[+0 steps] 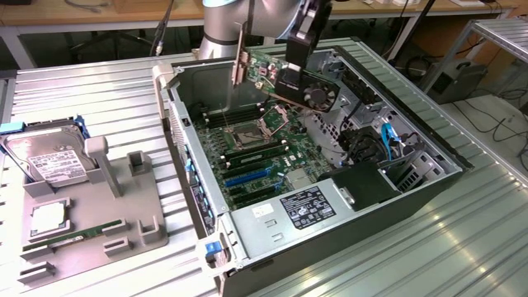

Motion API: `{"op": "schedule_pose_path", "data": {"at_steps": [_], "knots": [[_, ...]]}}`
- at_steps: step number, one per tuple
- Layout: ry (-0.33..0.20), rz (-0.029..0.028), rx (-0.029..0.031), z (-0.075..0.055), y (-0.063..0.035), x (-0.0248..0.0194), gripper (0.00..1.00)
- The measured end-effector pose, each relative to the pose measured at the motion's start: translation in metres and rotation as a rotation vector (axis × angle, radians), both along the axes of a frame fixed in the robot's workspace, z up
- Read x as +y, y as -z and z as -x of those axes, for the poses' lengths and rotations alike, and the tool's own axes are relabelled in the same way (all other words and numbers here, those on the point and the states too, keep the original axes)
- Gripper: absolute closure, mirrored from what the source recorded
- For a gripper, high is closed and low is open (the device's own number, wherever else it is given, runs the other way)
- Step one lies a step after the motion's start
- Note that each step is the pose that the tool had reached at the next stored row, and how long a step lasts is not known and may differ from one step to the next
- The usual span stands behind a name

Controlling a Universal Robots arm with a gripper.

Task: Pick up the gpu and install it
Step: 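Insert the gpu into the slot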

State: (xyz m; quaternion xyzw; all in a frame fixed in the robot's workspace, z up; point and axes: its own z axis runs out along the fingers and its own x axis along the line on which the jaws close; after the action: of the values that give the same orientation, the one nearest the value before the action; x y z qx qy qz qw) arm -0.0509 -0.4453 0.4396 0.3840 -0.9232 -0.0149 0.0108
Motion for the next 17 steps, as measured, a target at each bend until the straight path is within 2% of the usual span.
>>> {"op": "schedule_pose_path", "data": {"at_steps": [4,5,11,13,17], "knots": [[-0.064,0.0000,-0.0048,0.0000,0.0004,0.0000,0.74],[-0.102,-0.0001,-0.0067,0.0000,0.0007,0.0000,0.74],[-0.222,-0.0005,-0.0089,0.0000,0.0018,0.0000,0.74],[-0.288,-0.0007,-0.0094,0.0000,0.0024,0.0000,0.74],[-0.382,-0.0010,-0.0101,0.0000,0.0033,0.0000,0.74]]}}
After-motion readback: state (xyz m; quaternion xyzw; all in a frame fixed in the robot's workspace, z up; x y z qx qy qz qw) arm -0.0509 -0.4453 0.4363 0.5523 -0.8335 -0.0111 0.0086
